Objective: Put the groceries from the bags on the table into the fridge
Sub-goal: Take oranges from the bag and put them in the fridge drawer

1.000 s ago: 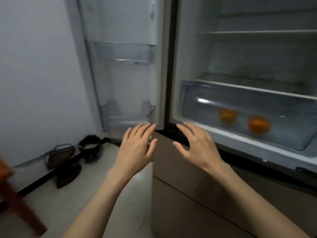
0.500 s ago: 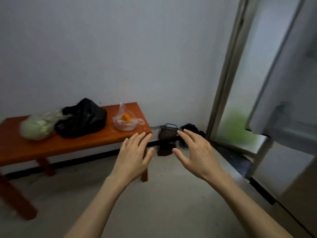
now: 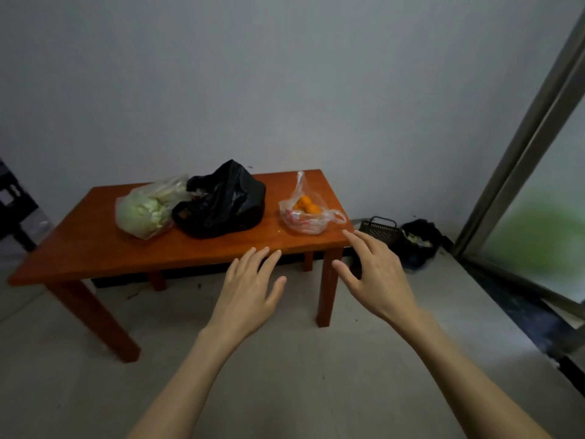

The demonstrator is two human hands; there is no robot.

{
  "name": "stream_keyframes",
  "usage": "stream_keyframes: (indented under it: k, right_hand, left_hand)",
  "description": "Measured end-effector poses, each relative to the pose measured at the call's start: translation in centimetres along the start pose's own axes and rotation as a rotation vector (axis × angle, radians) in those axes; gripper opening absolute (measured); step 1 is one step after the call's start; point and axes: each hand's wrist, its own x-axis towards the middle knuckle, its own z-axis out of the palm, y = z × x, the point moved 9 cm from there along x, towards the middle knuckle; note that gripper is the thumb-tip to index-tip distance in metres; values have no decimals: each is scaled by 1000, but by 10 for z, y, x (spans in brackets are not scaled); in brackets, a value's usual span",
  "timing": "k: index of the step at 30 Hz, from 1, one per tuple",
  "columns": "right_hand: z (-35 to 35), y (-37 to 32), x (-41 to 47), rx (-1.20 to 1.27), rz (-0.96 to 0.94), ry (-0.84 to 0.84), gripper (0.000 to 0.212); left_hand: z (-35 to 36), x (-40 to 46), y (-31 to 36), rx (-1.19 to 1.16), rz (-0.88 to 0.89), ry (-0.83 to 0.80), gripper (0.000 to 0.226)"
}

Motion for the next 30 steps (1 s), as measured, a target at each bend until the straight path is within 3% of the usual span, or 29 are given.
stream_keyframes:
  k: [12, 16, 24, 30]
  right_hand:
    - [78, 71, 171, 64, 16, -17, 58]
    - [100, 97, 229, 59, 54, -37, 56]
    - [182, 144, 301, 116, 146, -159, 53]
    - [258, 171, 366, 70, 139, -261, 49]
  left_hand:
    - [67, 189, -52, -10, -7, 1, 71]
    - [98, 246, -64, -24, -15, -69, 52]
    - [185, 325, -101, -83, -44, -283, 47]
    - [231, 408, -107, -78, 71, -179, 41]
